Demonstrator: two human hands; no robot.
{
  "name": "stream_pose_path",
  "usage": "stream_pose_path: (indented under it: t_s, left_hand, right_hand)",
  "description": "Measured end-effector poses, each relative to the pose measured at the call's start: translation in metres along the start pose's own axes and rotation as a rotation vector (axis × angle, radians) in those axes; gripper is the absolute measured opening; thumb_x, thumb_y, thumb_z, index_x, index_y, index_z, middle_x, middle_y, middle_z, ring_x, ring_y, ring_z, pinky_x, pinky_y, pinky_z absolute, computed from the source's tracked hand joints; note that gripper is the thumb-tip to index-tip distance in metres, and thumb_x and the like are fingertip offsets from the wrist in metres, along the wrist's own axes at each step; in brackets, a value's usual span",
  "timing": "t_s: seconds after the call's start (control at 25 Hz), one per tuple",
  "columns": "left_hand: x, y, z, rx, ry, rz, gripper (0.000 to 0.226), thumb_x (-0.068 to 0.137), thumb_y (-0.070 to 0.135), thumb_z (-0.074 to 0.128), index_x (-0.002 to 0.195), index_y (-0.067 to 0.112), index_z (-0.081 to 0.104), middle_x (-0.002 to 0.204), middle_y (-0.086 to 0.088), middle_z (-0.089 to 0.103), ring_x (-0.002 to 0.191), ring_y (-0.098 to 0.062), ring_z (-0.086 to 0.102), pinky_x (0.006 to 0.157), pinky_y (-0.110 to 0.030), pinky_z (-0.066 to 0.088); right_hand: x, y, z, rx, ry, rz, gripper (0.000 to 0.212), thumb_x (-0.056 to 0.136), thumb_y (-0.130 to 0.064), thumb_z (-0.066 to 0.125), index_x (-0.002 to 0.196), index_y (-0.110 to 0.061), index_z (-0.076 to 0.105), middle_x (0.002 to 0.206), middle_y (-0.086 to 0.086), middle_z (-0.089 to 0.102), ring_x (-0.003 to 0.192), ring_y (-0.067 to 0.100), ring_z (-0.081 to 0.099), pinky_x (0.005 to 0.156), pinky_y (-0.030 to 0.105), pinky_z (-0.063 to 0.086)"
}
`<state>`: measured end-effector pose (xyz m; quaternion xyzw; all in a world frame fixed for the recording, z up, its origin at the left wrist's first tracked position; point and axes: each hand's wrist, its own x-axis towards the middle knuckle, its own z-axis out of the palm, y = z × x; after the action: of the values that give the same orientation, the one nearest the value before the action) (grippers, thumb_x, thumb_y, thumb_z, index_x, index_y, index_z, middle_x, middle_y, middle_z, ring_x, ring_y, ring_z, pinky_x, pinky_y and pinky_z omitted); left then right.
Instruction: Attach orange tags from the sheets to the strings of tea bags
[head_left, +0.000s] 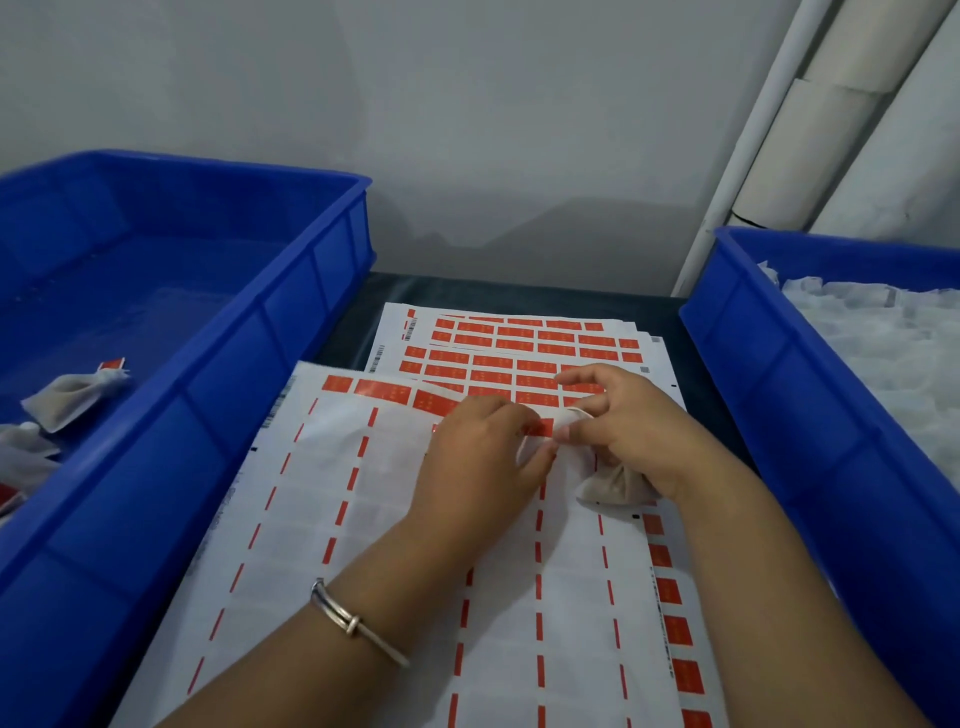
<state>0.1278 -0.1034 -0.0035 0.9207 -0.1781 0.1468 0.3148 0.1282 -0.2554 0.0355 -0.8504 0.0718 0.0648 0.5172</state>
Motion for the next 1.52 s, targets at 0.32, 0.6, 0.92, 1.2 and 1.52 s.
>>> stream_pose_path:
  t_s: [0.32,0.6,0.92,1.2,1.52]
  left_hand:
    - [0.001,-0.001,-0.002,-0.158,-0.087,-0.081,0.028,0.084,0.037,0.065,0.107,0.023,0.071,0.099,0.008,0.070,0.067,-0.001,0.052,0.069,-0.005,0.036]
    - [0.002,-0.001,-0.005,-0.187,-0.103,-0.104,0.024,0.086,0.034,0.062,0.105,0.024,0.072,0.097,0.009,0.071,0.063,0.004,0.049,0.064,-0.004,0.032]
    - [0.003,0.000,-0.007,-0.157,-0.113,-0.105,0.028,0.083,0.038,0.066,0.106,0.024,0.071,0.099,0.010,0.069,0.064,0.001,0.050,0.062,-0.003,0.031]
    - [0.002,0.002,-0.006,-0.101,-0.090,-0.055,0.027,0.085,0.040,0.062,0.103,0.023,0.072,0.095,0.009,0.070,0.072,-0.005,0.054,0.063,-0.002,0.029]
    - [-0.002,0.008,-0.008,-0.002,0.000,0.091,0.022,0.086,0.033,0.063,0.091,0.015,0.075,0.084,0.001,0.072,0.064,-0.005,0.050,0.064,-0.002,0.021]
  right_hand:
    - [-0.002,-0.003,0.001,-0.041,-0.002,-0.062,0.033,0.079,-0.024,0.075,0.095,-0.040,0.051,0.092,-0.021,0.066,0.082,-0.001,0.064,0.053,0.006,0.048]
    - [-0.005,-0.007,0.000,-0.099,-0.013,-0.077,0.030,0.080,-0.025,0.073,0.090,-0.042,0.050,0.090,-0.025,0.060,0.078,-0.005,0.060,0.049,0.003,0.043]
    - [-0.004,-0.007,-0.001,-0.118,0.021,-0.060,0.028,0.079,-0.027,0.074,0.090,-0.038,0.051,0.092,-0.022,0.061,0.083,0.002,0.062,0.053,0.009,0.047]
    - [-0.004,-0.009,0.000,-0.141,0.001,-0.065,0.024,0.079,-0.025,0.074,0.087,-0.035,0.052,0.087,-0.024,0.058,0.076,-0.003,0.058,0.055,0.009,0.042]
    - [-0.005,-0.012,-0.001,-0.184,-0.006,-0.078,0.025,0.078,-0.024,0.074,0.087,-0.035,0.053,0.096,-0.017,0.059,0.074,-0.005,0.055,0.057,0.009,0.039]
